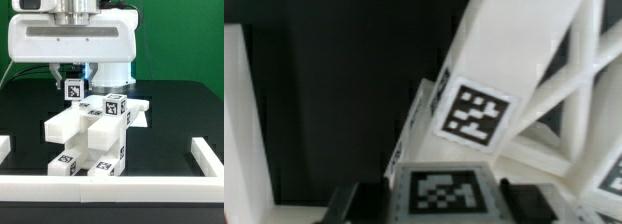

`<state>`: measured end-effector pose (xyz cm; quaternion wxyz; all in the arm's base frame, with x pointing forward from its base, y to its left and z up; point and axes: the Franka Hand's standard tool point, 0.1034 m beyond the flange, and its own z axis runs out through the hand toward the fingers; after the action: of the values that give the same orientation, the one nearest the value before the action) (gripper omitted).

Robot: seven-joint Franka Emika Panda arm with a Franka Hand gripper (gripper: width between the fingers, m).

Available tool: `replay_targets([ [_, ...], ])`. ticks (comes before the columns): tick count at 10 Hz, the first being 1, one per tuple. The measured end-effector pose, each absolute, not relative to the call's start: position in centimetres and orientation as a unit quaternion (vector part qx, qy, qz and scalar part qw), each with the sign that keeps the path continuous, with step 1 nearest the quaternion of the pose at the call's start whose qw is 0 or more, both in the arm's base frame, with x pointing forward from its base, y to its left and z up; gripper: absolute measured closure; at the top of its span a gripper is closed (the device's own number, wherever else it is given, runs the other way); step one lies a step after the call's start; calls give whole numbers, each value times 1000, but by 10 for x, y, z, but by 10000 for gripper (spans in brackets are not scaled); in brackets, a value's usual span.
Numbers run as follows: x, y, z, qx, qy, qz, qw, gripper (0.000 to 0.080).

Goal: Assemble chair

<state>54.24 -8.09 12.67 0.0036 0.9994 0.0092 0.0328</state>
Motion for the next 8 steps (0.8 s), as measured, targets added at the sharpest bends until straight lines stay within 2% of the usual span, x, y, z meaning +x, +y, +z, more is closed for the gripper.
replay_targets([
  [8,547,-77,124,999,12,39,7,514],
])
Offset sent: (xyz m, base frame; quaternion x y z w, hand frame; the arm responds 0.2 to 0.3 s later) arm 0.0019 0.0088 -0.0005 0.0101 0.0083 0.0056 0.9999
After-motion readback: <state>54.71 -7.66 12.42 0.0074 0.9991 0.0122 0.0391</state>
